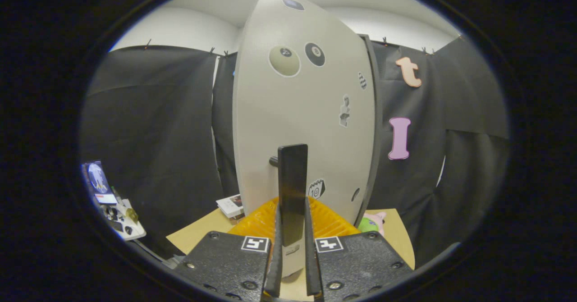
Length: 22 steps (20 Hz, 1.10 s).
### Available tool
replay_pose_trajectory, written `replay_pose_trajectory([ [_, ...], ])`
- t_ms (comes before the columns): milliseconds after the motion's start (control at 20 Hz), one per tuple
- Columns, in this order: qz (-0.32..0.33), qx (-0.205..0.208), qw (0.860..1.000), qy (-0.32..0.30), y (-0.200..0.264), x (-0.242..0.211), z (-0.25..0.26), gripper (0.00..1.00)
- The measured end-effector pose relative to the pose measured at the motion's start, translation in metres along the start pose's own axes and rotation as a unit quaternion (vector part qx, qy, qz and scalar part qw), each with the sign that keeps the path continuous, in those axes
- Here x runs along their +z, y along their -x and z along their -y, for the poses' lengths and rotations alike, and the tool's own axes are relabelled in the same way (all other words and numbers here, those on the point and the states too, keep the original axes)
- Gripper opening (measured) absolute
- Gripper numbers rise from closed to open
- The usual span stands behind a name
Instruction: Open the shoe cabinet door, grab the shoes and put them into the shoe cabinet, then close the shoe cabinet door.
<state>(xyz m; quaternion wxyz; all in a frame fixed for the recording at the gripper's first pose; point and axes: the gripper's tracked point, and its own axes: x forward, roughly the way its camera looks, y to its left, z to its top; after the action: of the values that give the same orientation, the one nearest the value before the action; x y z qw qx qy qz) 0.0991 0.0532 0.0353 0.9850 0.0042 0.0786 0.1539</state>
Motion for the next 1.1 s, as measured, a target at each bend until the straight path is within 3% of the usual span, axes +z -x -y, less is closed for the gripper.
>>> replay_pose_trajectory([
  [450,0.014,-0.039,0.999,-0.003,0.038,-0.006,0.064,0.17],
  [900,0.022,-0.144,0.989,0.002,0.066,-0.014,0.166,0.04],
  [1100,0.015,-0.080,0.996,-0.036,0.063,-0.024,0.162,0.04],
])
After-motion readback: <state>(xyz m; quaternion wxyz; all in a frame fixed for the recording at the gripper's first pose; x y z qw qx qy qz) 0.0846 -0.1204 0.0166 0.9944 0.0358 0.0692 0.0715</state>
